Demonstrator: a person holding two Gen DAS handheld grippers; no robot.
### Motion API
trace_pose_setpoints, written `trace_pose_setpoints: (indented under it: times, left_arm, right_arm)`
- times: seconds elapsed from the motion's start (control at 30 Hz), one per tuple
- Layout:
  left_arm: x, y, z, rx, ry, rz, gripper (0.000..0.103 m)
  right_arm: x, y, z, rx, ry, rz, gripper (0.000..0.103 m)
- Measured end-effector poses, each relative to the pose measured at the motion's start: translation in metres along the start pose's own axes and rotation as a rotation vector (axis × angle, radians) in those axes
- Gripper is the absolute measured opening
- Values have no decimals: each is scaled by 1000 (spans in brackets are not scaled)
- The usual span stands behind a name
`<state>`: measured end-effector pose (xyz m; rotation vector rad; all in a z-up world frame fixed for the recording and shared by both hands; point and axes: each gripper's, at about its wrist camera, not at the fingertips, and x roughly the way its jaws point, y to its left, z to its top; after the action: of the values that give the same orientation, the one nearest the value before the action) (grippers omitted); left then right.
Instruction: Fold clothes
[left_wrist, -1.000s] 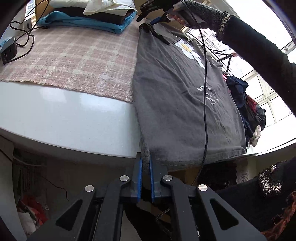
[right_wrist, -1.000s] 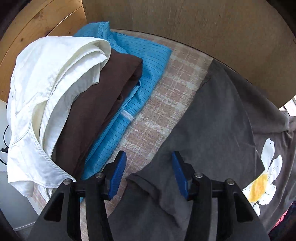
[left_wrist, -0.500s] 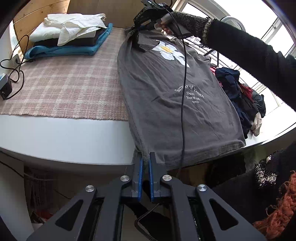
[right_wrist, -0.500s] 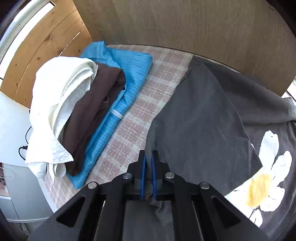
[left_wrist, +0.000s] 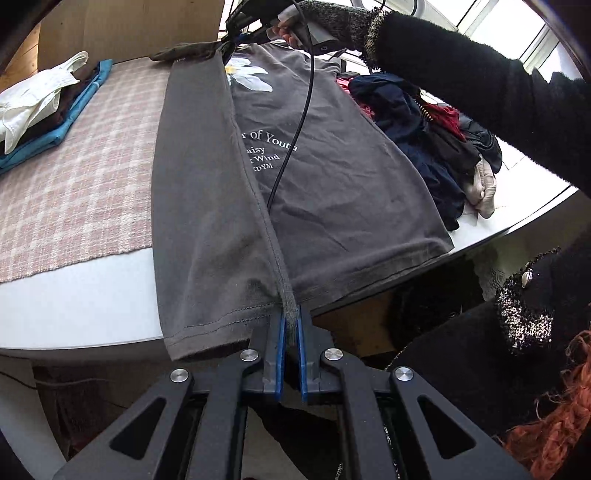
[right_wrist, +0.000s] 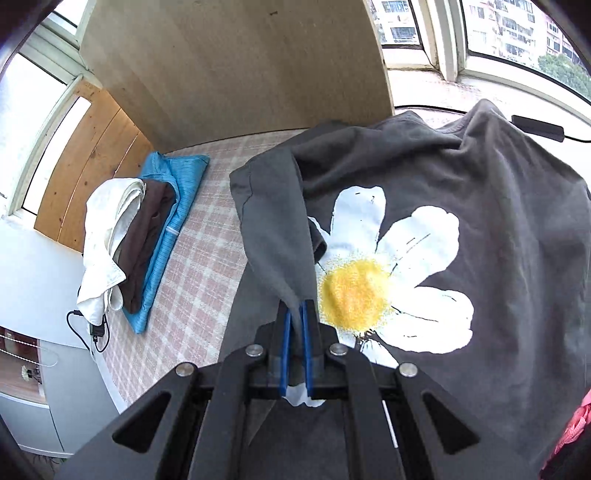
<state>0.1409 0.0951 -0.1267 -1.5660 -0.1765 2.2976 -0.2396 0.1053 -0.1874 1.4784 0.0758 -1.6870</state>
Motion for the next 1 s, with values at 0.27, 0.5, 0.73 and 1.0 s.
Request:
trace_pose_setpoints:
  times: [0.27,0.5,0.73,1.0]
  left_arm:
    - [25,-9,0,-21,75,15,8]
    - [-37,-12,-49,-106,94,0,17]
    - [-59,3,-83,-157,174,-58,17]
    - [-79,24,-36,-49,98,-22,17]
  right_arm:
    - [28,-29,-11,64,87,-52,24]
    - [-25,-17,-47,13,108,-29,37]
    - [-84,-3,-87,-53,118,3,37]
    - [-165,46,-100,-222,-7,-23,37]
